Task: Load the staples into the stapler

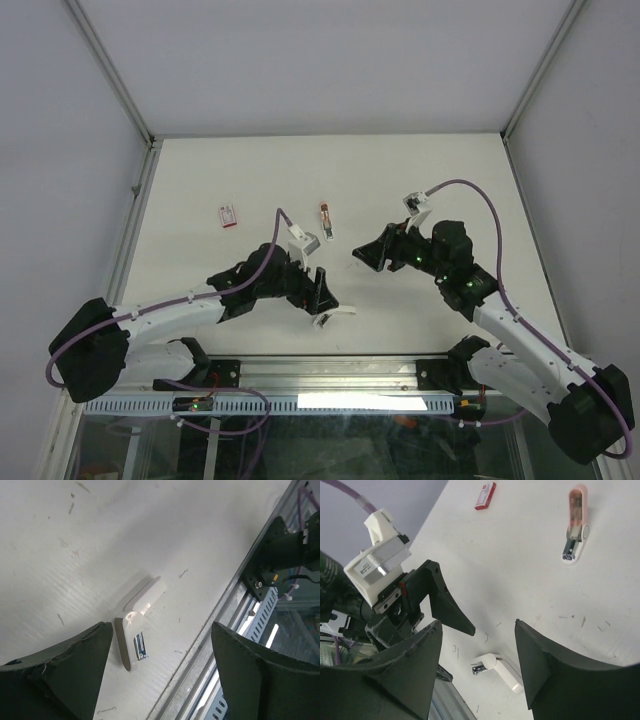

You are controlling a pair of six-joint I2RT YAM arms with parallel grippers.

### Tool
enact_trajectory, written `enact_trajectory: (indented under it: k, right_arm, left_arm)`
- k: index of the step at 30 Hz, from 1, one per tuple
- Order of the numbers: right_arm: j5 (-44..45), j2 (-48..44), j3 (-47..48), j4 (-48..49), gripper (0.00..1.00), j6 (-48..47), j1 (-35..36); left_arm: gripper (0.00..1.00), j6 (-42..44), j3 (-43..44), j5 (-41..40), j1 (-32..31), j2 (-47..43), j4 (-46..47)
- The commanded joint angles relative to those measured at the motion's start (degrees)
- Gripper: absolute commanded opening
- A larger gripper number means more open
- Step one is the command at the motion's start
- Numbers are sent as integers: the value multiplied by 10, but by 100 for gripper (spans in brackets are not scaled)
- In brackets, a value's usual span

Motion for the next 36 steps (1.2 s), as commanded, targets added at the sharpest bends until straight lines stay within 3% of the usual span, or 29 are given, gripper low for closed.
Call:
enact_trajectory:
  k: [1,11,16,26,31,36]
  right_arm:
    - [32,-5,-11,-2,63,-6,2]
    - [36,2,-21,3,64,-3,3]
    - [38,-6,-32,4,64,0,3]
    - [40,-8,-25,-13,65,3,3]
    - [55,-10,-15,-39,66,22,2]
    - [75,-8,-5,-76,66,67,2]
  left_arm:
    - [83,-30,8,-101,-56,29,-19]
    - [82,-56,59,-203,-126,119,-87]
    - [64,-56,70,-208,-140,139,-99]
    - [48,-58,89,-220,-147,187,-130]
    - [24,-82,88,-233,-147,191,-132]
    - [17,-107,89,-243,-145,183,-117]
